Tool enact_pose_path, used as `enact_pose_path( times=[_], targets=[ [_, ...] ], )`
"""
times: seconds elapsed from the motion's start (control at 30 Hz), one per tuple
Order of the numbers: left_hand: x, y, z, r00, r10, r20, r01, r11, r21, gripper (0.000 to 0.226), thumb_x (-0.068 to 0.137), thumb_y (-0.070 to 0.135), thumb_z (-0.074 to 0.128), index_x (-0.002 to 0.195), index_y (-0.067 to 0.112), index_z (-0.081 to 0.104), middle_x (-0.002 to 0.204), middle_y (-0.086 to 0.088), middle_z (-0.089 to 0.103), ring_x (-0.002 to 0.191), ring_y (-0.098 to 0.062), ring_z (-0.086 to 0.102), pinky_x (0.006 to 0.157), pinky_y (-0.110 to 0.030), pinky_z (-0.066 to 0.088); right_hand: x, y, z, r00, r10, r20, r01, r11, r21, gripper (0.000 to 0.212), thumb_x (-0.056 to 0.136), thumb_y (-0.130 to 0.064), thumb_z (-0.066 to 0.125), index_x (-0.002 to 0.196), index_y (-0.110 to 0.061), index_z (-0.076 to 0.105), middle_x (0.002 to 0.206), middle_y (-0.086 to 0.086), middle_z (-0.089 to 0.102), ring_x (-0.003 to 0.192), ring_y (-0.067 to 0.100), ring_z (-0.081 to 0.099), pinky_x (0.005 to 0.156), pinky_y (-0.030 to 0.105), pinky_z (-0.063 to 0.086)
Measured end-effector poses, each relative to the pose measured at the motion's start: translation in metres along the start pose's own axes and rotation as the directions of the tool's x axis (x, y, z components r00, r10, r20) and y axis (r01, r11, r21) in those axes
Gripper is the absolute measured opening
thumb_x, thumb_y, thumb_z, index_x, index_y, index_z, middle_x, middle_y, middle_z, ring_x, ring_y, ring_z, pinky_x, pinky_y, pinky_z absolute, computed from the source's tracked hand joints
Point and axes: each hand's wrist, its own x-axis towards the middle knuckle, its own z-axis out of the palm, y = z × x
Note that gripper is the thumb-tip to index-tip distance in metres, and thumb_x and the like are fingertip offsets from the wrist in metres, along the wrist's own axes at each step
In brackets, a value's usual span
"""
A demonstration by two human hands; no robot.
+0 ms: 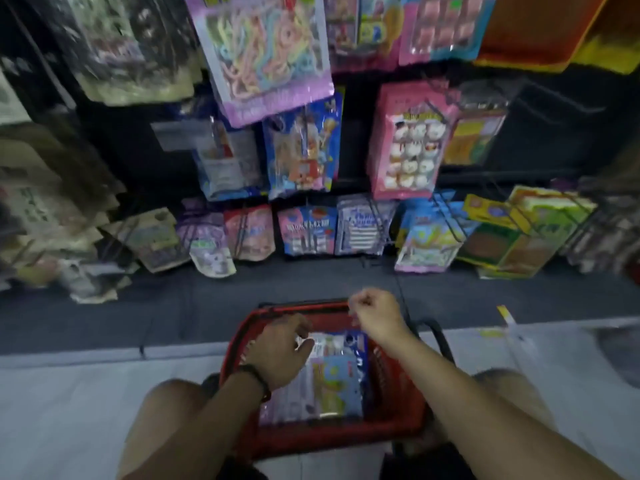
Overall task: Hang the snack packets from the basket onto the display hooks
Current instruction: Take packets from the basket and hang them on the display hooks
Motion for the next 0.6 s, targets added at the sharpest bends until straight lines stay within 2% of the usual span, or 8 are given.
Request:
enact_pose_path(
  times=[0.07, 0.13, 0.23, 0.33, 0.43, 0.47, 0.53, 0.6],
  targets=[
    [-0.005, -0.021, 0.022, 0.997, -0.048, 0.063, 0.049, 0.999, -0.015, 0.016, 0.094, 0.024, 0.073, 0.11, 0.025, 0.069, 0.101, 0.012, 0.069, 0.091, -0.015, 0.07, 0.088, -0.03, 0.055, -0.005, 0.043, 0.021, 0.974, 0.19, 0.124, -0.184, 0.981, -0.054, 0.022, 0.069, -0.039, 0.064, 0.076, -0.023, 0.078, 0.073, 0.01, 0.077, 0.066, 0.026, 0.073, 0.067, 0.043, 0.058],
    [-0.015, -0.043, 0.036, 0.987, -0.124, 0.099, 0.127, 0.992, -0.021, 0.02, 0.094, 0.017, 0.074, 0.113, 0.02, 0.07, 0.106, 0.006, 0.072, 0.095, -0.017, 0.071, 0.091, -0.032, 0.057, -0.02, 0.059, 0.031, 0.912, 0.371, 0.175, -0.358, 0.928, -0.1, 0.022, 0.087, -0.029, 0.068, 0.088, -0.01, 0.077, 0.084, 0.016, 0.079, 0.064, 0.023, 0.068, 0.064, 0.034, 0.053],
    [-0.026, -0.061, 0.047, 0.956, -0.238, 0.174, 0.237, 0.971, 0.029, 0.02, 0.088, 0.022, 0.066, 0.106, 0.018, 0.071, 0.102, -0.002, 0.076, 0.095, -0.026, 0.073, 0.09, -0.038, 0.058, -0.017, 0.095, 0.043, 0.801, 0.571, 0.181, -0.566, 0.82, -0.085, 0.016, 0.098, -0.026, 0.071, 0.099, -0.011, 0.073, 0.084, 0.009, 0.073, 0.068, 0.023, 0.065, 0.062, 0.028, 0.05],
    [-0.022, -0.056, 0.054, 0.944, -0.262, 0.202, 0.257, 0.965, 0.052, 0.034, 0.086, 0.035, 0.052, 0.101, 0.013, 0.073, 0.099, -0.008, 0.079, 0.093, -0.031, 0.075, 0.084, -0.038, 0.058, -0.011, 0.12, 0.062, 0.787, 0.599, 0.147, -0.599, 0.799, -0.049, 0.026, 0.098, -0.039, 0.074, 0.109, -0.015, 0.072, 0.101, 0.01, 0.075, 0.081, 0.024, 0.067, 0.063, 0.03, 0.052],
    [-0.019, -0.056, 0.062, 0.932, -0.289, 0.221, 0.287, 0.957, 0.044, 0.035, 0.091, 0.04, 0.051, 0.104, 0.014, 0.072, 0.1, -0.009, 0.079, 0.093, -0.032, 0.075, 0.084, -0.041, 0.059, -0.006, 0.151, 0.081, 0.801, 0.587, 0.114, -0.579, 0.809, -0.099, 0.044, 0.093, -0.052, 0.073, 0.115, -0.014, 0.074, 0.109, 0.013, 0.079, 0.091, 0.029, 0.073, 0.068, 0.034, 0.056],
    [-0.018, -0.058, 0.064, 0.922, -0.305, 0.24, 0.296, 0.952, 0.073, 0.032, 0.096, 0.039, 0.052, 0.107, 0.015, 0.071, 0.103, -0.011, 0.079, 0.095, -0.034, 0.075, 0.085, -0.043, 0.059, -0.006, 0.159, 0.083, 0.793, 0.599, 0.112, -0.584, 0.8, -0.138, 0.049, 0.091, -0.05, 0.074, 0.119, -0.01, 0.074, 0.113, 0.014, 0.079, 0.098, 0.03, 0.074, 0.073, 0.036, 0.057],
    [-0.016, -0.064, 0.069, 0.897, -0.342, 0.279, 0.314, 0.939, 0.142, 0.024, 0.103, 0.032, 0.056, 0.114, 0.016, 0.07, 0.111, -0.014, 0.078, 0.102, -0.036, 0.074, 0.089, -0.042, 0.059, -0.006, 0.169, 0.085, 0.775, 0.62, 0.121, -0.604, 0.784, -0.143, 0.05, 0.092, -0.033, 0.077, 0.129, -0.001, 0.07, 0.125, 0.019, 0.074, 0.111, 0.033, 0.071, 0.083, 0.037, 0.055],
    [-0.012, -0.066, 0.072, 0.883, -0.367, 0.294, 0.327, 0.928, 0.177, 0.024, 0.105, 0.028, 0.057, 0.121, 0.017, 0.07, 0.117, -0.014, 0.077, 0.108, -0.035, 0.074, 0.093, -0.04, 0.059, -0.006, 0.168, 0.084, 0.751, 0.643, 0.149, -0.63, 0.766, -0.129, 0.055, 0.089, -0.028, 0.082, 0.131, 0.004, 0.065, 0.127, 0.017, 0.071, 0.114, 0.032, 0.068, 0.084, 0.035, 0.052]
  ],
)
